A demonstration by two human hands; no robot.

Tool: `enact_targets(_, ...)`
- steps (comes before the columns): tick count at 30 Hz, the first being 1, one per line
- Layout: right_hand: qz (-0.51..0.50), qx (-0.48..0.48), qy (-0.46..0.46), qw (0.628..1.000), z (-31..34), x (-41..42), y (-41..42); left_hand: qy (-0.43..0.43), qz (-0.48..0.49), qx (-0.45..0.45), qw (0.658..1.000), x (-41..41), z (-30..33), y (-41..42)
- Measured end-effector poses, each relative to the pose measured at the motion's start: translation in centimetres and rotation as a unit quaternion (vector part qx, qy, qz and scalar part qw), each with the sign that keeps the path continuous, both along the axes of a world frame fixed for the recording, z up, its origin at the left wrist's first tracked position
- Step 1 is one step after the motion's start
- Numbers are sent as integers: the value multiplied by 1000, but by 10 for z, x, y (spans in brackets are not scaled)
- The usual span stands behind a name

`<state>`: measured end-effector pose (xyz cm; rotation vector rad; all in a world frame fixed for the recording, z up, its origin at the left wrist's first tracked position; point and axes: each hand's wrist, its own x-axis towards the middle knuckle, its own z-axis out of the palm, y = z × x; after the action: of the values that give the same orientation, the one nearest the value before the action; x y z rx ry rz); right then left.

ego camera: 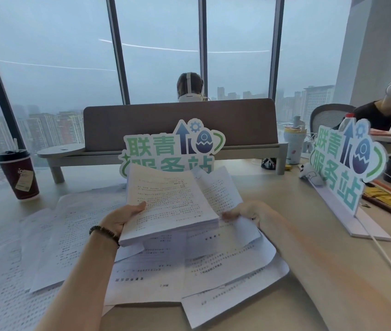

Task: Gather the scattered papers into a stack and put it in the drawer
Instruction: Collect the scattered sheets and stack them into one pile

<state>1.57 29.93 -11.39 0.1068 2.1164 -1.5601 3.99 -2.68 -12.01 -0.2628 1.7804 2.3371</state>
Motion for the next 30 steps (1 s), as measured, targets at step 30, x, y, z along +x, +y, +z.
enact_targets(30,-122,52,69,989,-4,-3,29,-30,-26,-88,995,-10,-11,-3)
